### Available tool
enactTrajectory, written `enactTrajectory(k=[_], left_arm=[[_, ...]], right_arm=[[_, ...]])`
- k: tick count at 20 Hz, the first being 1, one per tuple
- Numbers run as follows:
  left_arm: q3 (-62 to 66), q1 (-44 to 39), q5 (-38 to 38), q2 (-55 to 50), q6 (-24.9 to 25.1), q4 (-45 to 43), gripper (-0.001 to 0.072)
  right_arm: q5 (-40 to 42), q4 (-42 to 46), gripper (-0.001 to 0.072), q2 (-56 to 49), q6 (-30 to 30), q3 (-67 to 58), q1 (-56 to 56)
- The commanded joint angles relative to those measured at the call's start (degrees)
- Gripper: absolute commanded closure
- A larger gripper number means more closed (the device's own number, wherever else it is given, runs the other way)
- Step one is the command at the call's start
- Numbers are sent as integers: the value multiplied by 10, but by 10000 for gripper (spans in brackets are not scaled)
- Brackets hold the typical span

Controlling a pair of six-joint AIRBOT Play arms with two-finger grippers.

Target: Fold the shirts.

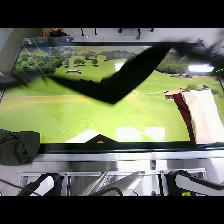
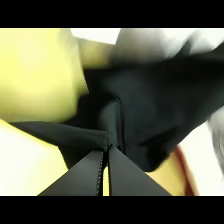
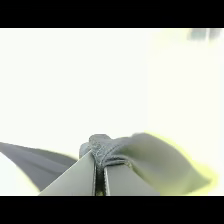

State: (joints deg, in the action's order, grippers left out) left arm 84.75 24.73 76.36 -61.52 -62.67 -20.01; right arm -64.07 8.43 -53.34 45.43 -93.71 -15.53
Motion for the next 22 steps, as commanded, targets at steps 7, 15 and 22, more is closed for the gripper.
enactTrajectory(k=[7, 15, 22], left_arm=[[398, 257, -79, 126, -79, -16, 693], [43, -85, -129, -36, 11, -119, 693], [144, -239, -154, -430, -34, -283, 692]], right_arm=[[3, 68, 685, 107, 79, -296, -208], [11, 166, 685, -110, 30, -28, 67], [116, 189, 675, -412, 95, 9, 135]])
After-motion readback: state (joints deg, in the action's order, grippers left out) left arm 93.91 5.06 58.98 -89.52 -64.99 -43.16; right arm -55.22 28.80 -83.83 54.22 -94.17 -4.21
